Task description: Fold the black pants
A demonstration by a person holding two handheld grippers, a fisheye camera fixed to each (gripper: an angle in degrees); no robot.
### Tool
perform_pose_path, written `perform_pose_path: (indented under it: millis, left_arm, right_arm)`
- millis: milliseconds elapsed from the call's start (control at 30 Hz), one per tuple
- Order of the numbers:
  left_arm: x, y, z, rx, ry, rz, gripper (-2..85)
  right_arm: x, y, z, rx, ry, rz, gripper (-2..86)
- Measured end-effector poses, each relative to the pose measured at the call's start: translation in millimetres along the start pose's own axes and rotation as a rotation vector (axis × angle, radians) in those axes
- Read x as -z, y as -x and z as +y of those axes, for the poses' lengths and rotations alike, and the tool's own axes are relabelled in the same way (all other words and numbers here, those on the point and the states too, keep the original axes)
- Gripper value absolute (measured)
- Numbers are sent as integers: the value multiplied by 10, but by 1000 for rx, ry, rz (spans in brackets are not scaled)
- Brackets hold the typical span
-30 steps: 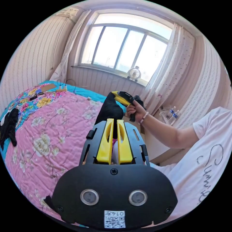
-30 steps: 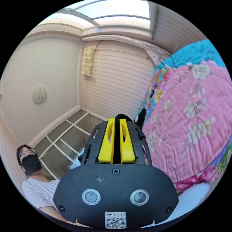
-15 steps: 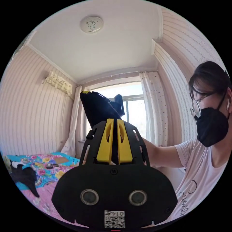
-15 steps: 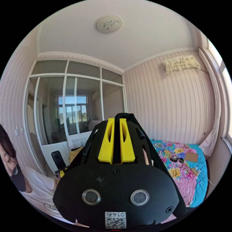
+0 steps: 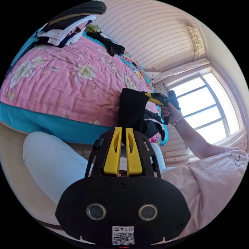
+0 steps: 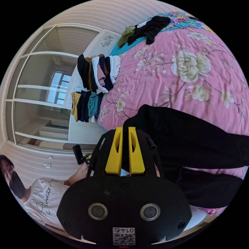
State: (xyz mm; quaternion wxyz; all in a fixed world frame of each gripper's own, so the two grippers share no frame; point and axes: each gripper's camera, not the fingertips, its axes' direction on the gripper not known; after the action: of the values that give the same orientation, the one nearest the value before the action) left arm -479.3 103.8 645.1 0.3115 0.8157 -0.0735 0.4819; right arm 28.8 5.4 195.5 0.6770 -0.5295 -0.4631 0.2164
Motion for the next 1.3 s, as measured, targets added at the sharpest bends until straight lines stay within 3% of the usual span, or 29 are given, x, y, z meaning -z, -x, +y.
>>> perform_pose_path:
  millis: [333, 500, 633, 700, 900, 1000, 1167, 1300]
  left_arm:
    - [620, 384, -476, 8, -272, 93, -1]
    - [1280, 560, -790, -66, -379, -243, 8]
    - [1699, 1252, -896, 156, -452, -430, 29]
    - [1720, 1616, -862, 305, -399, -413, 34]
    - [1604, 1931, -397, 425, -446, -369, 31]
    - [1400, 1862, -249, 413, -398, -324, 33]
    - [877, 1193, -360, 130, -253, -383, 24]
    - [289, 613, -567, -120, -111, -420, 26]
  right_arm:
    - [-212, 1009, -1053, 340, 11, 112, 27]
    - [-920, 1686, -1797, 417, 89, 141, 42]
    - [-1531, 1978, -2097, 416, 109, 124, 70]
    - [-1620, 1914, -2083, 401, 116, 98, 76]
    - [-1004, 898, -1564, 342, 105, 67, 63]
    - [-369, 14, -997, 166, 54, 154, 56]
    - [904, -1180, 421, -263, -159, 422, 65]
    - [1435, -1484, 1180, -421, -245, 613, 85]
